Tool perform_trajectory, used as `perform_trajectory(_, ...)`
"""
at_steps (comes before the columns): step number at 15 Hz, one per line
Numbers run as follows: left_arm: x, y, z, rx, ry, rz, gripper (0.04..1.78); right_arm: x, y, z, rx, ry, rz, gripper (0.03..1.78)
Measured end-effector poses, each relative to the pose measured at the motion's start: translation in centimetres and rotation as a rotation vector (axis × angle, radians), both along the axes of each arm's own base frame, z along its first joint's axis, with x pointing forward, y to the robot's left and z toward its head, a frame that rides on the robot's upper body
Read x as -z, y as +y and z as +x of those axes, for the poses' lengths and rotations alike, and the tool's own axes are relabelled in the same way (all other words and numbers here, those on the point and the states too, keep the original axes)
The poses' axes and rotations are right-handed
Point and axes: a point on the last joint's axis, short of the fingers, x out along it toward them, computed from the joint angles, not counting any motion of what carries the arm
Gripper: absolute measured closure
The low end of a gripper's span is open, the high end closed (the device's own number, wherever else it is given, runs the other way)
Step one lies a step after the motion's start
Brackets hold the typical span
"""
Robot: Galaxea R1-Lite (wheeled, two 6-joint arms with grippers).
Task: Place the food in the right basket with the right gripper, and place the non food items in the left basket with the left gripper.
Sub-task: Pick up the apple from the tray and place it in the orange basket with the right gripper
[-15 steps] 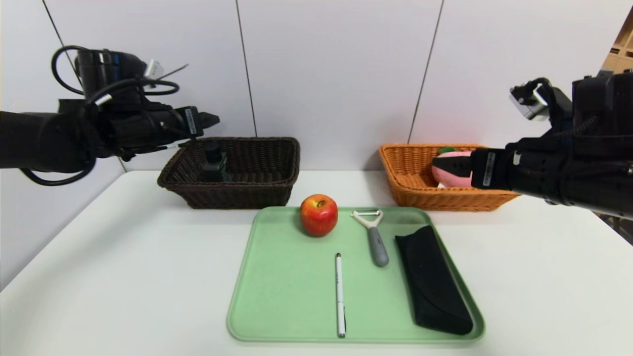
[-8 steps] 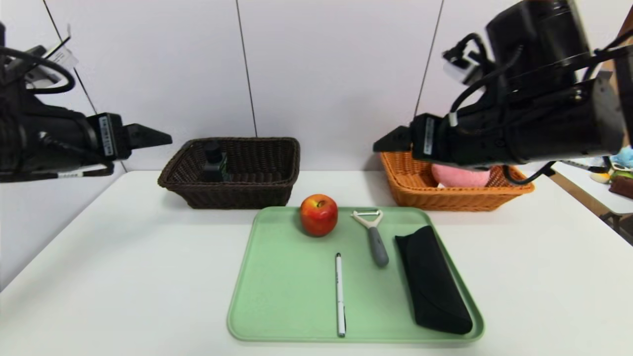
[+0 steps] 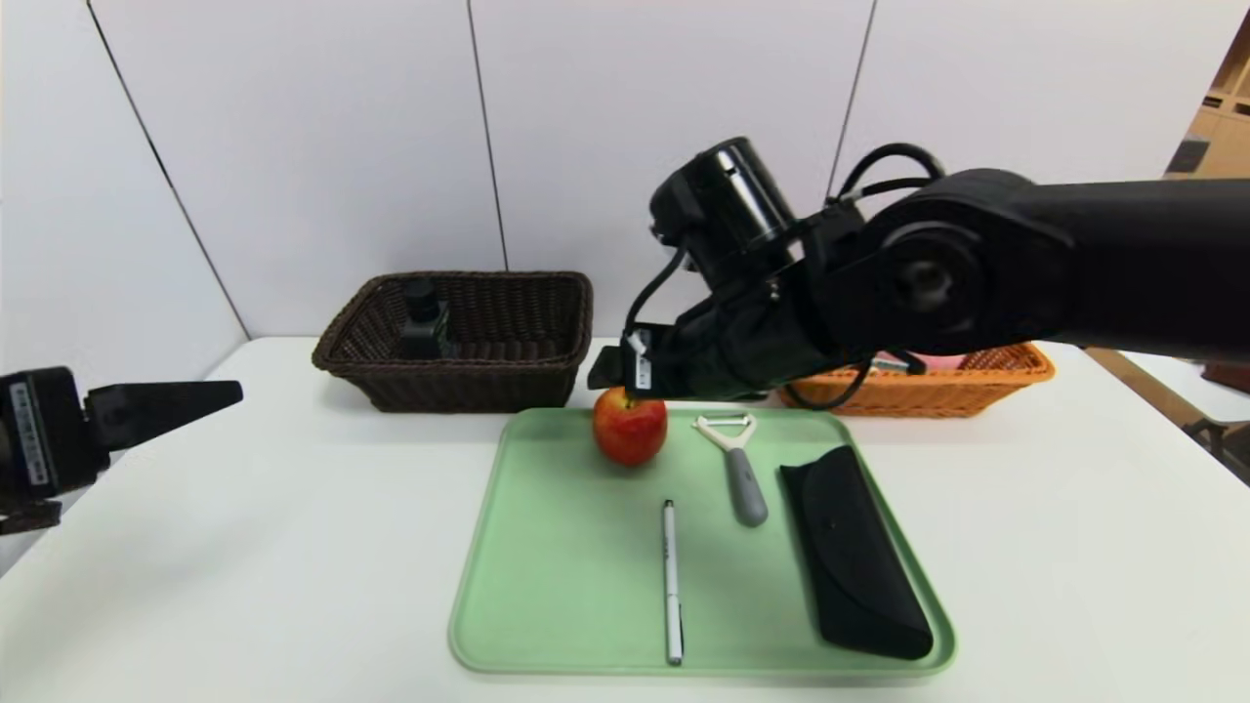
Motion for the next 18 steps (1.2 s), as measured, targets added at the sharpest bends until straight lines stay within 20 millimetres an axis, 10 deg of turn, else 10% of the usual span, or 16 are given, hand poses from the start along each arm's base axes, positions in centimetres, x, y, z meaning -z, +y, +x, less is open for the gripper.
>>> perform_trajectory(18, 1.5, 0.4, -3.6, 0.019, -0.034, -0.007, 0.13, 5.3, 4.9, 2.1, 0.113, -0.060, -0.189, 0.11)
